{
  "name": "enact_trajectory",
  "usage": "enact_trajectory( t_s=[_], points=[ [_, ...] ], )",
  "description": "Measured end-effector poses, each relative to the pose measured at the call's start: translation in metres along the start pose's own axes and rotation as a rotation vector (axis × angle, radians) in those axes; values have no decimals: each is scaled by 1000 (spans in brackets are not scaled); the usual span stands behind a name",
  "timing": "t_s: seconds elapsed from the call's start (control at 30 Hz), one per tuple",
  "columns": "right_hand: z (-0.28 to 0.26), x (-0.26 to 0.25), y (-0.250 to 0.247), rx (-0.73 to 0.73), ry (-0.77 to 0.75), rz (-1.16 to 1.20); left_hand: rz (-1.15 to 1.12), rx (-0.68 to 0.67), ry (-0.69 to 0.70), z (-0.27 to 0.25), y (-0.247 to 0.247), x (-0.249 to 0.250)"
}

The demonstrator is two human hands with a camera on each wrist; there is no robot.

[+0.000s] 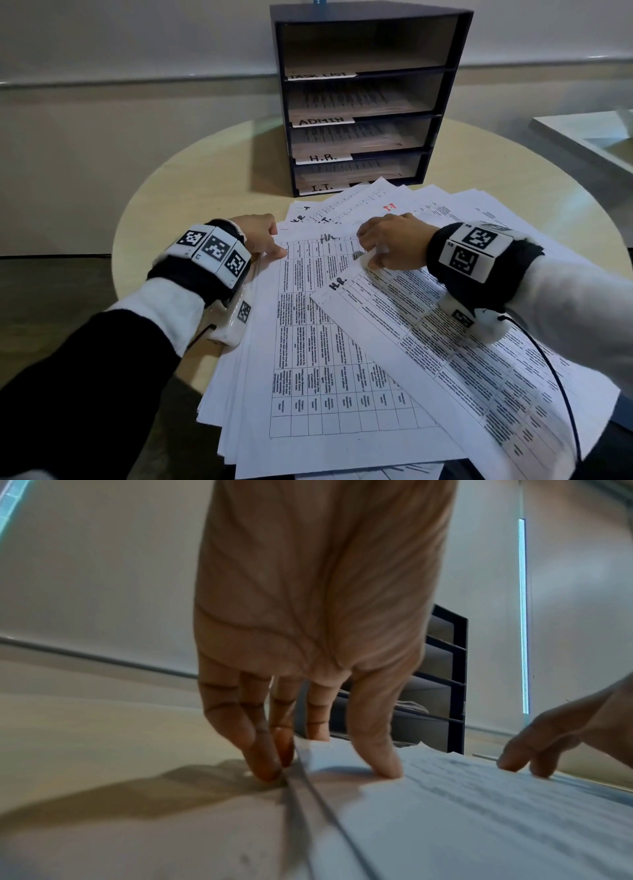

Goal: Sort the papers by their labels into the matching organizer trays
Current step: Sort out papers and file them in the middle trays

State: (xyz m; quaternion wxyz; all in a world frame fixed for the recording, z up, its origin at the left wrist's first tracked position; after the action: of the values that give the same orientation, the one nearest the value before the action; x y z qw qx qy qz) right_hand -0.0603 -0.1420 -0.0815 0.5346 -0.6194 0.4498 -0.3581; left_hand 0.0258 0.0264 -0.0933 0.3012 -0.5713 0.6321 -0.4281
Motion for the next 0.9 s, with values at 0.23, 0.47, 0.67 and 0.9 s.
enact_trajectory(
  t_s=[0.23, 0.47, 0.67, 0.9],
  points=[
    [-1, 7, -3, 15, 69, 149, -323, 170, 152, -13, -22, 21],
    [-12, 27, -36, 175, 206, 351, -781, 236, 255, -23, -35, 36],
    [-5, 52, -64, 340, 272, 566, -1266, 141, 291, -30, -39, 58],
    [-18, 74, -88, 547, 490, 482, -1301, 122, 311, -40, -50, 71]
  ],
)
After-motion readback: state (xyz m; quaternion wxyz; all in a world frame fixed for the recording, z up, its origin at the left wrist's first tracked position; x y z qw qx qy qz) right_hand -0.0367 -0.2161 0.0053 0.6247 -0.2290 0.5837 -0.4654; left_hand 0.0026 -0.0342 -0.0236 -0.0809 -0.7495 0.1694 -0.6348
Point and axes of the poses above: each hand's wrist, its own z-axis towards the middle knuckle, its own y-axis out of the palm, x = y × z, the point moved 8 cm from there along z, towards the middle knuckle, and after that the axes turned 6 degrees about -y, right-handed, at the moved point
